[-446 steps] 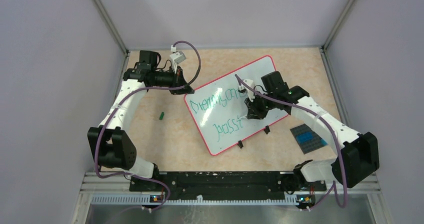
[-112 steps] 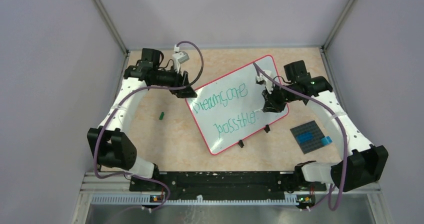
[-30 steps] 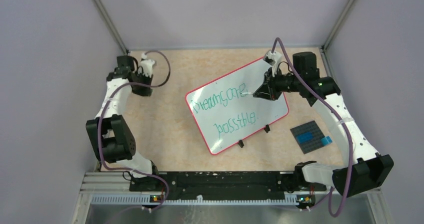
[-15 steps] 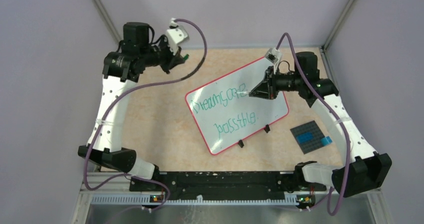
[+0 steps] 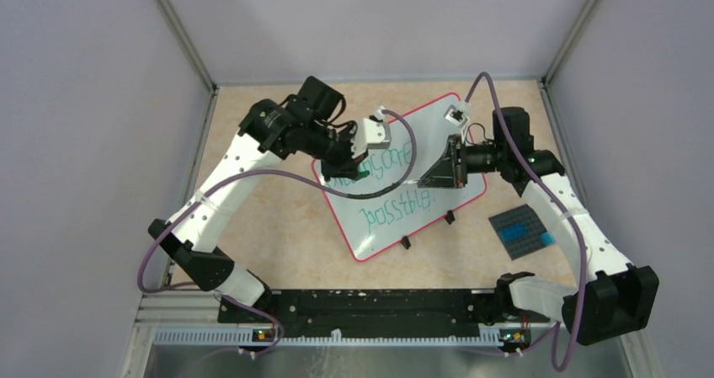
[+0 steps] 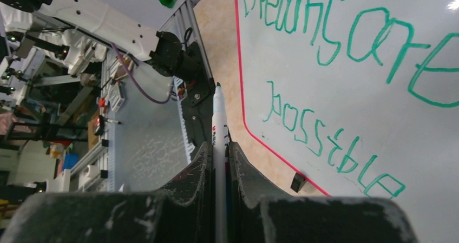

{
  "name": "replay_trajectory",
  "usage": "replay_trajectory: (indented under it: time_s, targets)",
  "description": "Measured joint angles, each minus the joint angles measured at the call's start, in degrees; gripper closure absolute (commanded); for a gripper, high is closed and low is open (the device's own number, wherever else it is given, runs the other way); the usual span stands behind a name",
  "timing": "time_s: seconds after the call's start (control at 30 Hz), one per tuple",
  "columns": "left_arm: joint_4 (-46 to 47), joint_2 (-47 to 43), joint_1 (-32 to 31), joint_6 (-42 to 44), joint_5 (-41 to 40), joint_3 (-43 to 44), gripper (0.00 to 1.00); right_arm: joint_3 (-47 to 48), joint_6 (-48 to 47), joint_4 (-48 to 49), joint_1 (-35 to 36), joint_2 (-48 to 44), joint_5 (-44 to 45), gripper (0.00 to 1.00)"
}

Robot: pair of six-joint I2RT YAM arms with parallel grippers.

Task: Write a sentence on the whiteboard
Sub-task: Close the whiteboard marker at the center of the board.

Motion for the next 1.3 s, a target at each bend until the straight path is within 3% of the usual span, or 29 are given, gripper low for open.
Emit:
replay_trajectory:
  time_s: [0.27, 0.57, 1.3]
  targets:
    - [-2.1, 2.1, -5.8, -2.1, -4.4, -3.8, 1.0, -5.7, 7.8, 6.6, 0.1, -0.4, -4.5, 1.0]
    - [-2.1, 2.4, -8.0, -2.3, -5.1, -3.9, 1.0, -6.3, 14.1, 13.2, 2.2, 0.1, -7.1, 1.0]
    - [-2.2, 3.6, -9.3, -2.6, -4.7, -4.0, 1.0, -6.3, 14.5, 14.6, 5.8, 2.6, -6.1, 1.0]
